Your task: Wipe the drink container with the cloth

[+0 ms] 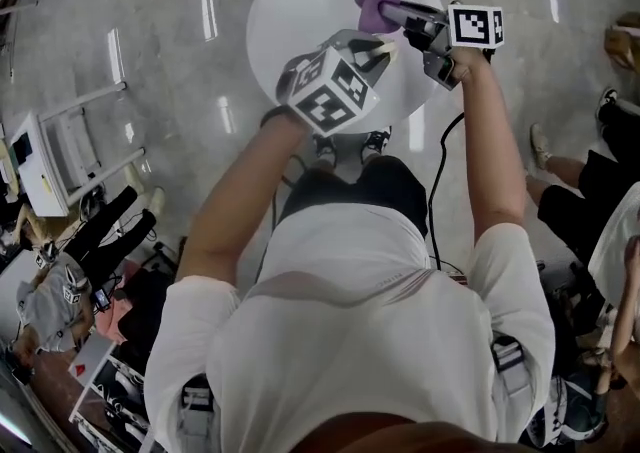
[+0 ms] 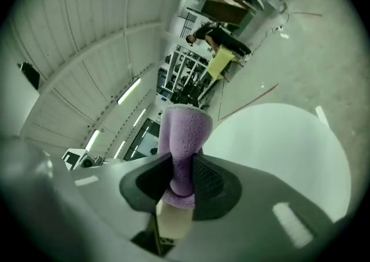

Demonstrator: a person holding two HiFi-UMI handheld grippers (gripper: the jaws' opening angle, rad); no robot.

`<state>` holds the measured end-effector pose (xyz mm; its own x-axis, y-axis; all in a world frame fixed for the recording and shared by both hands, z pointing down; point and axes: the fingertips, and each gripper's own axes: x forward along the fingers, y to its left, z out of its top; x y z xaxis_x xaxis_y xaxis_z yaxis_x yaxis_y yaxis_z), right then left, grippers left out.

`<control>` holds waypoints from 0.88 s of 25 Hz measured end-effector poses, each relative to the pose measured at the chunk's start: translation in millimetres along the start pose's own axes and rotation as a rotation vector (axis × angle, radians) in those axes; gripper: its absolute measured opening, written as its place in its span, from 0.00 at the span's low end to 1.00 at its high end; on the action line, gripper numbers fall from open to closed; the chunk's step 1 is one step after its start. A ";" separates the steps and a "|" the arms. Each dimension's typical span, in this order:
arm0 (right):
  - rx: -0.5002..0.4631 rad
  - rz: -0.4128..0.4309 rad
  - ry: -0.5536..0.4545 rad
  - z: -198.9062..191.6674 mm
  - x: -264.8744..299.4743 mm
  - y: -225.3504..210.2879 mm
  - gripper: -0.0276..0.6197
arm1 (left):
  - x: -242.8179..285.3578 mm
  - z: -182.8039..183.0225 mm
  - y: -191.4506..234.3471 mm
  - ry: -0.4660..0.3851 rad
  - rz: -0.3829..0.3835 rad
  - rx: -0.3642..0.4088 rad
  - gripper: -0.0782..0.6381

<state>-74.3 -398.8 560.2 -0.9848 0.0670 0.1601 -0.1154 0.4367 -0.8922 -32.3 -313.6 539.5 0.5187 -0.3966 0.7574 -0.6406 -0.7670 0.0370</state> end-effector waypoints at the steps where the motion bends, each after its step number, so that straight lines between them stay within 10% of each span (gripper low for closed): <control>1: 0.023 0.034 0.035 -4.8 3.4 -1.7 0.19 | 0.7 0.1 -0.5 0.000 0.000 0.000 0.19; 6: 0.086 0.181 0.109 -12.7 11.9 1.6 0.19 | -0.3 1.2 -4.0 -0.007 -0.001 -0.012 0.20; 10: 0.108 -0.056 0.190 -29.2 2.7 -46.3 0.19 | 2.7 5.1 -7.1 -0.009 -0.002 -0.019 0.20; 22: -0.129 -0.236 0.379 -61.4 32.0 -86.1 0.19 | -3.5 5.3 -5.1 -0.016 0.006 -0.037 0.20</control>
<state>-87.8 -379.1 668.1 -0.8138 0.2651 0.5171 -0.2900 0.5859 -0.7567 -27.8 -310.9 533.2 0.5234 -0.4093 0.7473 -0.6639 -0.7457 0.0566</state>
